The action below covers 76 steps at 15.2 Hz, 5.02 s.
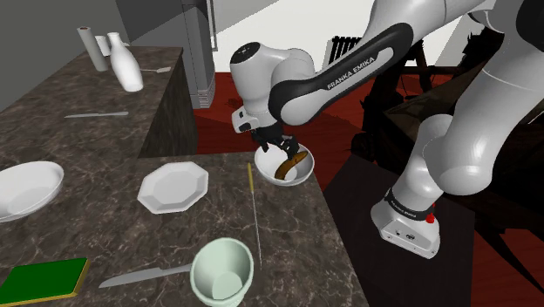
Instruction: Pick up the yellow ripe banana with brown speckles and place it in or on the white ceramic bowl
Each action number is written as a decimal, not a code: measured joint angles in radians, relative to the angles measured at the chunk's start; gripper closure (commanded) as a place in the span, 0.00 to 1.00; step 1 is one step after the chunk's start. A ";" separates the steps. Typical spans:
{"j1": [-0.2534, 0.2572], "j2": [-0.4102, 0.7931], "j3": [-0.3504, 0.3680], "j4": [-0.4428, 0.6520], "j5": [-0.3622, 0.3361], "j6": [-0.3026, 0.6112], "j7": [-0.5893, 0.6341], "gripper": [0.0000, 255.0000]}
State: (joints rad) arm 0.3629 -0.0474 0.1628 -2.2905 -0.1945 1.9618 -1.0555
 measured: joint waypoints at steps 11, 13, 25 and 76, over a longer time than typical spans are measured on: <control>0.000 0.000 0.000 0.000 0.000 0.000 0.000 1.00; 0.000 0.000 0.000 0.000 0.000 0.000 0.000 0.00; 0.016 -0.084 0.022 -0.260 -0.071 0.319 0.032 0.00; 0.029 -0.171 0.017 -0.074 -0.010 0.055 -0.050 1.00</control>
State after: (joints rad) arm 0.3922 -0.2189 0.1795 -2.3646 -0.2050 2.0172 -1.1058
